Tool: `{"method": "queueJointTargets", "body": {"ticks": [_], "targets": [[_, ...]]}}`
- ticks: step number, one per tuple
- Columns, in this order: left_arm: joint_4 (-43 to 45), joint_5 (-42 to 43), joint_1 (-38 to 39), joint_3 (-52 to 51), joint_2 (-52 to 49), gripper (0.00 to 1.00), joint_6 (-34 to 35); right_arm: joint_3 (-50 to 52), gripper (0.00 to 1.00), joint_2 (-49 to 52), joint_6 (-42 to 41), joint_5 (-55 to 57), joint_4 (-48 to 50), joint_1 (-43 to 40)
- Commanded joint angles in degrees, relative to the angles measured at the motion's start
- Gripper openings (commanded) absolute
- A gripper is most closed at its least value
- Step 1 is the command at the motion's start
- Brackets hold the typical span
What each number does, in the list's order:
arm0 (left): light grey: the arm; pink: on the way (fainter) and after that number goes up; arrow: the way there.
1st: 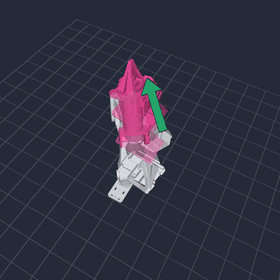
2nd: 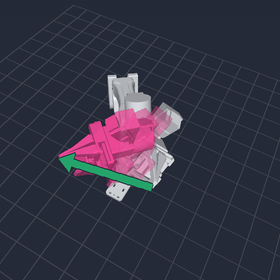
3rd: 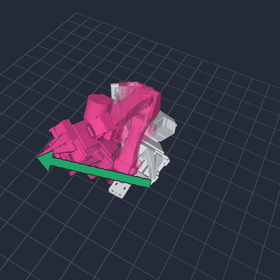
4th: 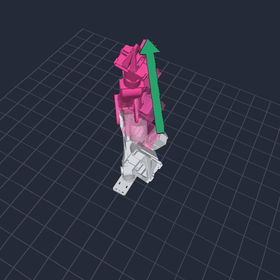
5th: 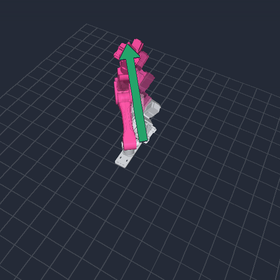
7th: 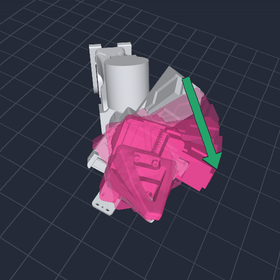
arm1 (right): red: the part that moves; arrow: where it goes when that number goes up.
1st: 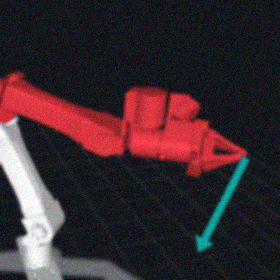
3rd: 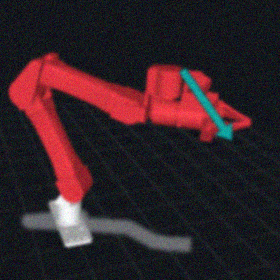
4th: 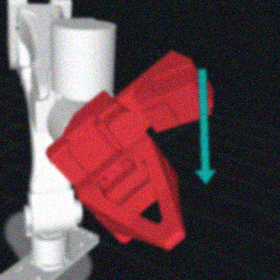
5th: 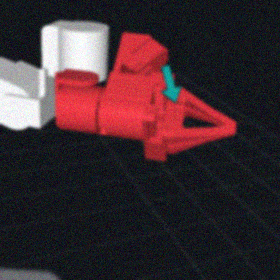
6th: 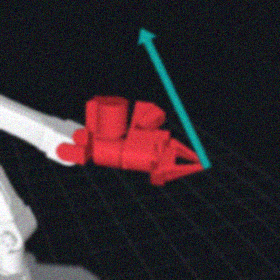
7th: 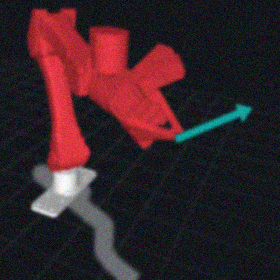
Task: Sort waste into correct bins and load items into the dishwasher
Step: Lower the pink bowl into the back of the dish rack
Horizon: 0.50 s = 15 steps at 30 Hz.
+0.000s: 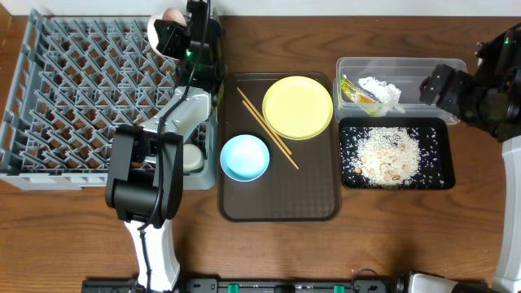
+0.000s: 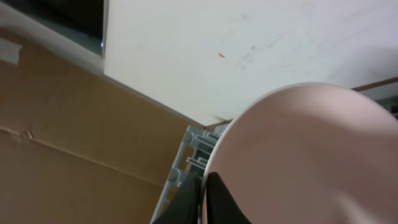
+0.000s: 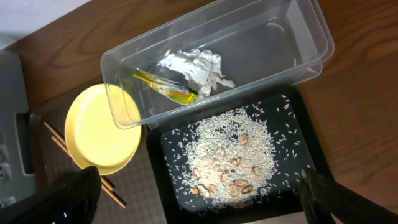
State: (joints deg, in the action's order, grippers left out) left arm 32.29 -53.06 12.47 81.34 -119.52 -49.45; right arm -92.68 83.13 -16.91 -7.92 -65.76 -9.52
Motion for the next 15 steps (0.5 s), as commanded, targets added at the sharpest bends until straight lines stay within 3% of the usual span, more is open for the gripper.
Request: {"method": "queueJointTargets", "body": {"ticks": [1, 15], "targets": [[0.13, 1.03, -0.48, 0.52, -0.72, 0.07, -1.62, 0.2, 0.99, 0.24, 0.46, 0.2, -0.07, -0.26], [0.11, 2.36, -1.7, 0.52, -0.74, 0.07, -4.74, 0.2, 0.99, 0.24, 0.46, 0.2, -0.07, -0.26]]}}
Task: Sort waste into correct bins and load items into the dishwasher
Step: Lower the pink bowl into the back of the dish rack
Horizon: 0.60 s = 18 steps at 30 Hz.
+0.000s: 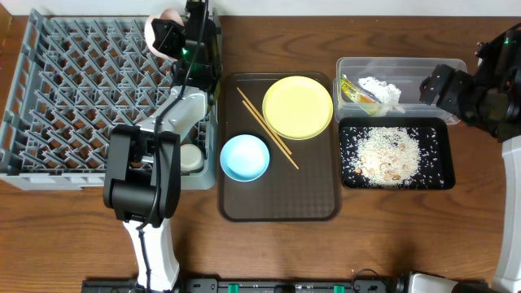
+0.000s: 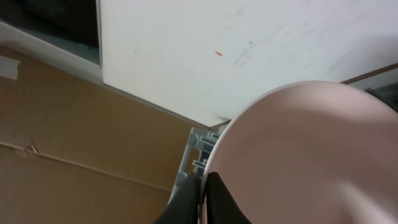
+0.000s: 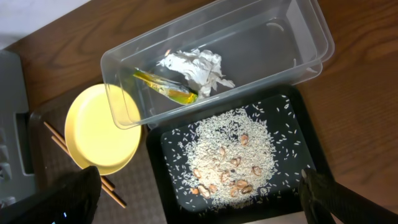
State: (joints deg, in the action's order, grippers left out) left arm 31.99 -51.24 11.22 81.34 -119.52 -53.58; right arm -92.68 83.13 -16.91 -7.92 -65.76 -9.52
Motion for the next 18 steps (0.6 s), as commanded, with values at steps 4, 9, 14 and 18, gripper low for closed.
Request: {"method": "queueJointTargets", "body": {"ticks": [4, 9, 14, 18], "targets": [[0.0, 1.11, -0.44, 0.28, -0.74, 0.07, -0.61, 0.2, 0.99, 0.24, 0.46, 0.2, -0.07, -0.26], [0.0, 1.09, -0.46, -0.92, -0.74, 0.07, -0.61, 0.2, 0.99, 0.24, 0.46, 0.2, -0.07, -0.26], [-0.04, 1.05, -0.44, -1.51, -0.74, 0.07, -0.59, 0.2, 0.99, 0.24, 0.46, 0.2, -0.04, -0.26], [-0.07, 1.07, -0.44, -1.64, -0.74, 0.07, -0.59, 0.2, 0.99, 0.24, 0.46, 0.2, -0.07, -0.28]]}}
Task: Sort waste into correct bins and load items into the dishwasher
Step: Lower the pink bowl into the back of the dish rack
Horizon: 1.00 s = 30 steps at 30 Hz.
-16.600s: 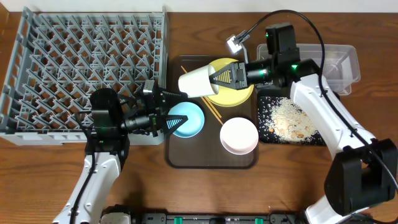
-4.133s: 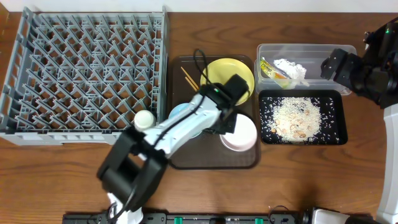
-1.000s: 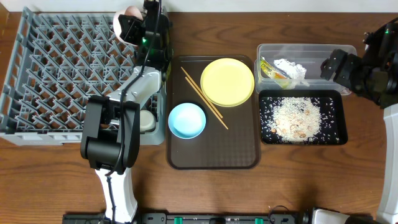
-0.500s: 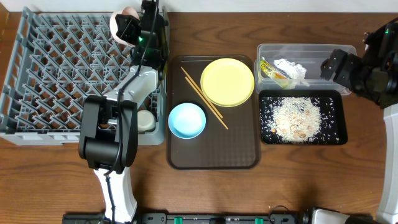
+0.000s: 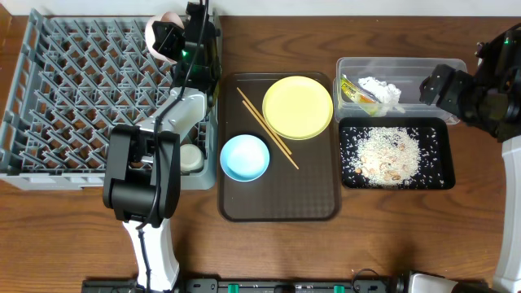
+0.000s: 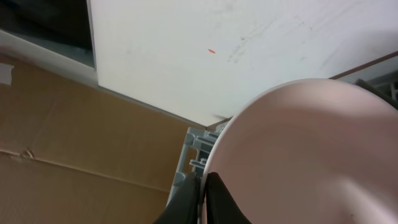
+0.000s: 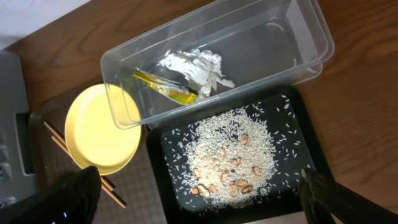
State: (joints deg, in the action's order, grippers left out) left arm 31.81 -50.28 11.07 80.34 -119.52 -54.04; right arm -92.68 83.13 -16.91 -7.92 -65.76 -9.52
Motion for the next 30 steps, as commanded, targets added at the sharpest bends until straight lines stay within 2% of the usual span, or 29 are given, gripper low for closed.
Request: {"method": "queueJointTargets", "body": {"ticks": [1, 22, 30], "targets": [[-0.04, 0.11, -0.28, -0.61, -0.74, 0.07, -0.13, 0.2, 0.99, 0.24, 0.46, 0.2, -0.09, -0.26], [-2.67, 0.09, 0.04, -0.63, -0.74, 0.07, 0.07, 0.2, 0.99, 0.24, 0.46, 0.2, -0.07, -0.26], [-3.26, -2.32, 1.2, -0.63, -0.72, 0.09, 0.07, 0.2, 0.99, 0.24, 0.46, 0.2, -0.07, -0.26]]}}
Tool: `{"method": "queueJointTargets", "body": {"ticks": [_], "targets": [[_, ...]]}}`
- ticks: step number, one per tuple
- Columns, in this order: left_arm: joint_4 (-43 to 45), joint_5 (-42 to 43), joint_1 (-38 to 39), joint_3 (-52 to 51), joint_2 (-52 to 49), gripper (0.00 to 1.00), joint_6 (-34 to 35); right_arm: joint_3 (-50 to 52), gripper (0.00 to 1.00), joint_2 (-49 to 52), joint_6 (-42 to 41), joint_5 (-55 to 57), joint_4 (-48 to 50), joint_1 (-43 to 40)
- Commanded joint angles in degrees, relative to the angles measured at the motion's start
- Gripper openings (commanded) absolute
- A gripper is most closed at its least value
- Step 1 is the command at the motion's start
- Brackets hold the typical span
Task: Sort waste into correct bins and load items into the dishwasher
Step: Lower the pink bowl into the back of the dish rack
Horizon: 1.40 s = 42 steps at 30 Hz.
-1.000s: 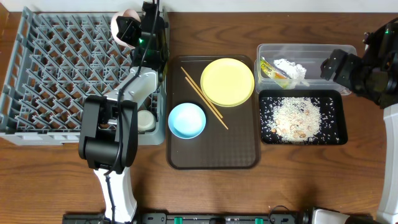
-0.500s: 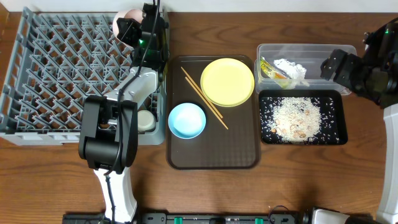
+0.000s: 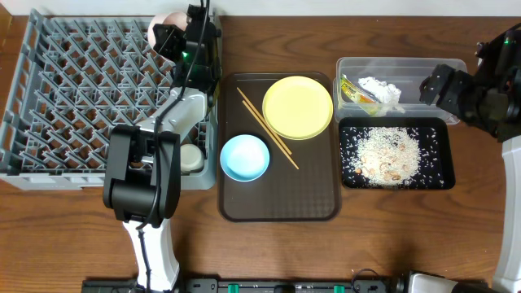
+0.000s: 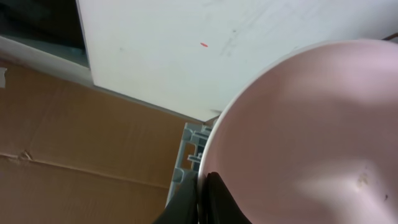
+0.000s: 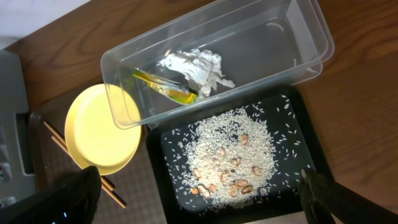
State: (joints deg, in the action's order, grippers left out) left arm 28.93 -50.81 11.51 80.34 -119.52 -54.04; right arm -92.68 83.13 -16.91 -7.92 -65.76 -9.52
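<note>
My left gripper (image 3: 174, 34) is shut on the rim of a pink plate (image 4: 311, 137), held on edge at the far right corner of the grey dish rack (image 3: 89, 98); the plate fills the left wrist view, with the fingers (image 4: 214, 202) pinching its edge. On the brown tray (image 3: 281, 195) lie a yellow plate (image 3: 298, 107), a blue bowl (image 3: 244, 157) and chopsticks (image 3: 267, 128). My right gripper (image 5: 199, 199) hangs open above the black tray of rice (image 5: 233, 155) and the clear bin (image 5: 217, 56) of wrappers.
A small white cup (image 3: 192, 158) sits in the rack's near right corner. Bare wood table (image 3: 391, 244) runs along the front. A white wall and cardboard (image 4: 74, 143) show behind the rack in the left wrist view.
The pink plate looms larger in the left wrist view and reaches the frame's top right; overhead, the left gripper has shifted slightly. The right arm is unchanged.
Throughout, my left gripper has held the pink plate on edge at the rack's far right corner, with small shifts in tilt and position between moments. The right gripper has stayed open above the rice tray, and the brown tray's items have not moved.
</note>
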Motion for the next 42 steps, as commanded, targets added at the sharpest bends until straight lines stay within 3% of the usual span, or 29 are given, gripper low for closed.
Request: {"method": "queueJointTargets", "body": {"ticks": [1, 9, 15, 24, 27, 31, 36, 42], "targets": [[-0.35, -2.36, 1.14, -0.61, -0.72, 0.11, 0.07, 0.2, 0.99, 0.24, 0.46, 0.2, -0.07, -0.26], [-0.55, -2.86, 3.3, -0.61, -0.72, 0.15, 0.09, 0.2, 0.99, 0.24, 0.46, 0.2, -0.07, -0.26], [-6.27, -2.86, 4.7, -0.61, -0.72, 0.17, 0.72, 0.2, 0.99, 0.24, 0.46, 0.2, -0.07, -0.26], [-7.69, -5.62, 5.2, -0.39, -0.2, 0.22, 10.75, 0.2, 0.99, 0.24, 0.46, 0.2, -0.07, -0.26], [-9.88, -5.09, 5.7, 0.35, 1.6, 0.31, 13.64, 0.2, 0.99, 0.24, 0.46, 0.2, -0.07, -0.28], [-12.41, -3.52, 6.47, 1.68, 5.01, 0.52, 16.39, 0.2, 0.99, 0.24, 0.46, 0.2, -0.07, -0.28], [-18.08, 6.16, 6.49, 1.86, 11.74, 0.67, 24.26, 0.2, 0.99, 0.24, 0.46, 0.2, -0.07, -0.26], [-33.62, 29.35, 3.61, 5.51, 18.51, 0.74, 38.6, 0.2, 0.99, 0.24, 0.46, 0.2, -0.07, -0.26]]}}
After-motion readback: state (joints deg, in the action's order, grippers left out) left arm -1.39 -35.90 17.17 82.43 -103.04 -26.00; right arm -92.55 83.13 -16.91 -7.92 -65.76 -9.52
